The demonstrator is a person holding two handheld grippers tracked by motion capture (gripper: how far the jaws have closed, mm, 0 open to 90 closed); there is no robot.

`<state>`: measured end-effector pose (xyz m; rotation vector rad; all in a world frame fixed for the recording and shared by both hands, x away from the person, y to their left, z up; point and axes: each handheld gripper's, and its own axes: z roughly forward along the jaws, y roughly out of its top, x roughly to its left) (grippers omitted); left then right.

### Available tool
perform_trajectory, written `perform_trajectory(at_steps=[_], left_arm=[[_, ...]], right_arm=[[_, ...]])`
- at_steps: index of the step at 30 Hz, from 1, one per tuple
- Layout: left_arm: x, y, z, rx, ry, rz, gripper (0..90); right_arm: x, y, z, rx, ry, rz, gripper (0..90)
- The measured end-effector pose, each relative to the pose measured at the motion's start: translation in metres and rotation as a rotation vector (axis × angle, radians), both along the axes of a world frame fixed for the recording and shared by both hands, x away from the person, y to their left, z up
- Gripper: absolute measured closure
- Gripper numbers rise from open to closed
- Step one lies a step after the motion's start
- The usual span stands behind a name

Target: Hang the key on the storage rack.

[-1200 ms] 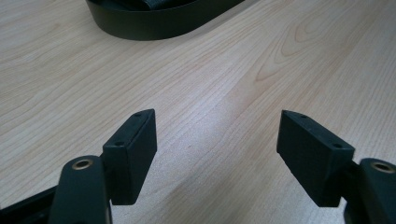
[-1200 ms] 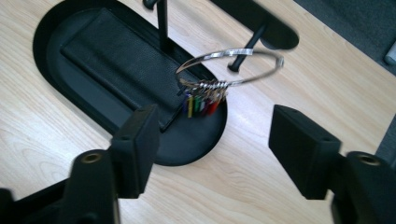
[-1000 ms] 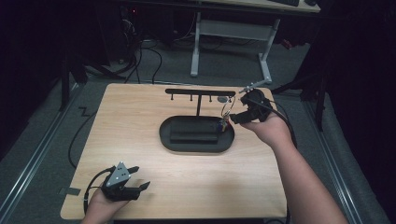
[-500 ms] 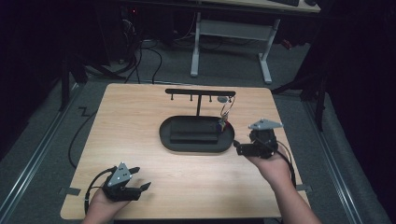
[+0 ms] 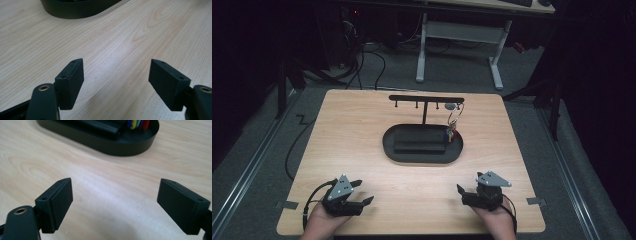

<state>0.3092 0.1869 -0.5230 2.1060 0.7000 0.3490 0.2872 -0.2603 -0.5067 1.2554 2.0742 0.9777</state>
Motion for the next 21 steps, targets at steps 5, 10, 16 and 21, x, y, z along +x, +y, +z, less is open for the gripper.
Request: perform_trajectory(at_steps=[5,10,16,21], left_arm=[[-0.006,-0.005,0.004,-0.059,0.015,-0.013,29.0],[-0.014,-0.019,0.005,-0.01,-0.017,-0.039,29.0],[-0.015,-0.022,0.004,0.005,-0.022,-0.041,28.7],[-0.016,-0.014,0.005,0.003,-0.025,-0.028,28.8]], right_arm=[[-0.029,-0.001,-0.015,-0.014,-0.056,0.063,10.3],[-0.046,-0.015,-0.017,-0.014,-0.05,0.132,1.9],[-0.039,-0.021,-0.016,0.054,-0.05,0.089,1.9],[-0.038,-0.021,-0.016,0.049,-0.056,0.078,1.9]])
